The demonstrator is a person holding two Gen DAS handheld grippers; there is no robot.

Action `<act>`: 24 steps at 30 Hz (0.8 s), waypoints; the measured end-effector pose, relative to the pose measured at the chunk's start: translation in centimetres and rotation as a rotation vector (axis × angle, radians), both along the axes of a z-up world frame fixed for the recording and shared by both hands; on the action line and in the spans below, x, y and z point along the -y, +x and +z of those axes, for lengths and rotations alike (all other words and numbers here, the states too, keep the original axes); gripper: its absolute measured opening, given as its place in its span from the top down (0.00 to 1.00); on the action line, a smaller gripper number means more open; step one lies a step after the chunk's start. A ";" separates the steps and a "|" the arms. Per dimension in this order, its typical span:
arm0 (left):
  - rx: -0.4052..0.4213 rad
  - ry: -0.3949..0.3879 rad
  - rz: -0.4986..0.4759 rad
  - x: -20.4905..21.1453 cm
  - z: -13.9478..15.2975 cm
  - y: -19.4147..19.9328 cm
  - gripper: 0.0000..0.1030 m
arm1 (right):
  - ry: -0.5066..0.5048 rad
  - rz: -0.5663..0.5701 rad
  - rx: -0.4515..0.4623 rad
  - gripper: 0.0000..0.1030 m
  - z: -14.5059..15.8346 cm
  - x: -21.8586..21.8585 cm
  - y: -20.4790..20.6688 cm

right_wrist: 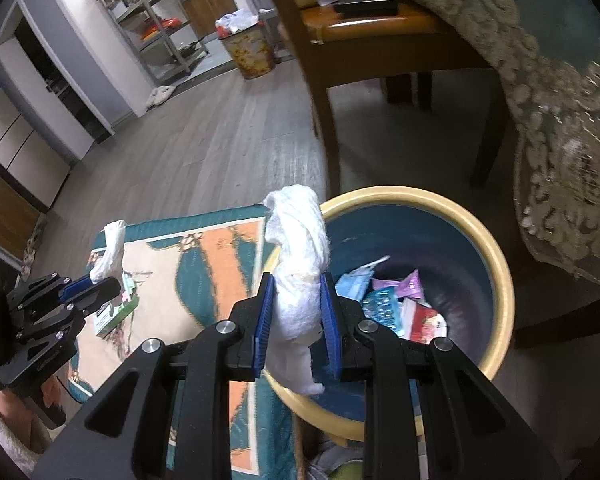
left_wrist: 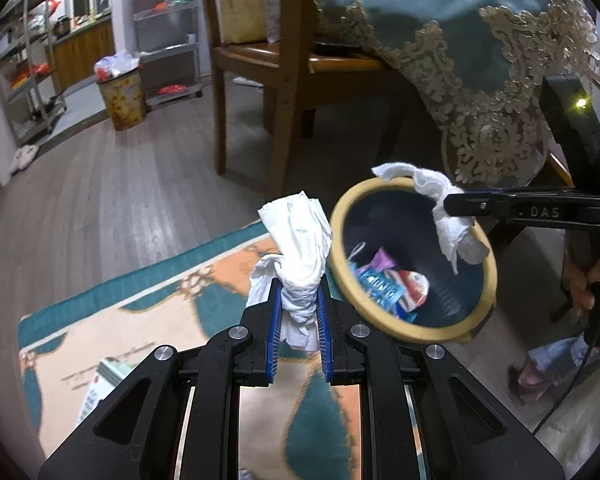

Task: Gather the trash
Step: 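Carry both tissues over the wastebasket and open both tools to drop them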

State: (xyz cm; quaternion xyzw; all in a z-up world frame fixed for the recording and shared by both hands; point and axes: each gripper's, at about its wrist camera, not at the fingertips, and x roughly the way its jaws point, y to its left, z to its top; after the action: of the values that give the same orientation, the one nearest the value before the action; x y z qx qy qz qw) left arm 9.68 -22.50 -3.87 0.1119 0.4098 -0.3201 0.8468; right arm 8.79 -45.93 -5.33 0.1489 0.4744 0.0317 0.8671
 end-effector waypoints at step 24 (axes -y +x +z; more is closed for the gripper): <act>-0.013 0.021 -0.117 8.6 -3.8 -1.6 0.83 | -0.035 -0.181 -0.087 0.78 -3.1 7.1 -2.4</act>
State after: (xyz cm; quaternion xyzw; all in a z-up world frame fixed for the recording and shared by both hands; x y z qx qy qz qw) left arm 8.05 -31.12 -7.66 0.1427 0.4114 -0.3655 0.8227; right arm 6.42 -53.05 -8.44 0.1771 0.4968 -0.0615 0.8474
